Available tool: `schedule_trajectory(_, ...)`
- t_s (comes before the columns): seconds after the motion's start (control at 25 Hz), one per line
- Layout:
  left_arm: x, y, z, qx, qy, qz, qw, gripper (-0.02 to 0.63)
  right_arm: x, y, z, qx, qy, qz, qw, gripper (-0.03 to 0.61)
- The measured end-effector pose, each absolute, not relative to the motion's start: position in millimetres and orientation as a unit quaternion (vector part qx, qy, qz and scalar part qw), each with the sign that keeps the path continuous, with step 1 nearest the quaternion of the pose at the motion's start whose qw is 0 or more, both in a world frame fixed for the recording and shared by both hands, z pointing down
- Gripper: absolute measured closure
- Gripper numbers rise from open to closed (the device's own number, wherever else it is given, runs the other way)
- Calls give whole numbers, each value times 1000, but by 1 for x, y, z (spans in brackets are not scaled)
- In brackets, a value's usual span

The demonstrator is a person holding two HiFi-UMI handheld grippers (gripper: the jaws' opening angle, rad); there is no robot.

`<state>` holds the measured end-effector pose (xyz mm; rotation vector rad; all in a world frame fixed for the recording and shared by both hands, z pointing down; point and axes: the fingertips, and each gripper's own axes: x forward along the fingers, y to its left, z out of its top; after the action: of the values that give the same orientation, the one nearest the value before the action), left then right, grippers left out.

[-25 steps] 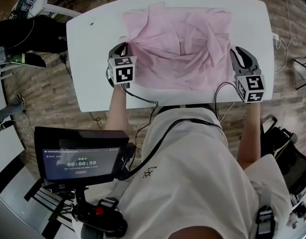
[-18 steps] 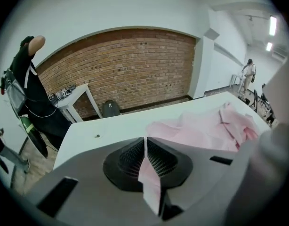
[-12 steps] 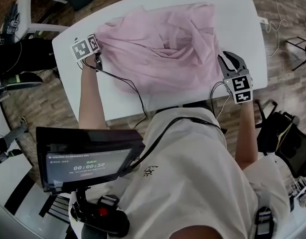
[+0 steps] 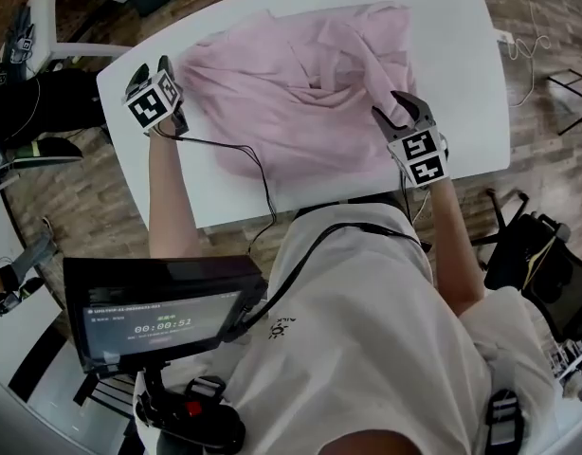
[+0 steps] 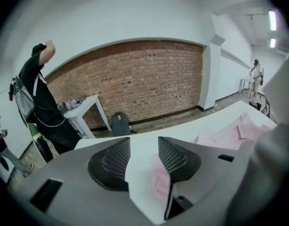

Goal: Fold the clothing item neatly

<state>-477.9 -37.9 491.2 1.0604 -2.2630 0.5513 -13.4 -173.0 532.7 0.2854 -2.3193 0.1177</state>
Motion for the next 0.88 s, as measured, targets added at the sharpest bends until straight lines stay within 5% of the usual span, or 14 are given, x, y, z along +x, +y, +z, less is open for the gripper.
schedule_trajectory(0.16, -436, -18, 443, 416, -858, 177, 245, 445, -15, -169, 563, 122, -877, -48, 463, 402)
schedule_trajectory(0.2, -415, -17, 442, 431, -852, 166, 247, 445, -13, -174, 568, 128, -867, -70, 476, 523)
schedule_trajectory(0.24, -392, -18, 446, 448, -843, 160, 253, 445, -13, -180, 569, 134, -863, -83, 480, 565)
schedule_trajectory(0.56, -206, -23, 528, 592, -724, 175, 307, 446, -44, -282, 511, 130, -871, -177, 439, 565)
schedule_trajectory(0.88, -213, -49, 560, 599, -700, 268, 282, 446, -116, -404, 566, 85, -872, -154, 458, 565)
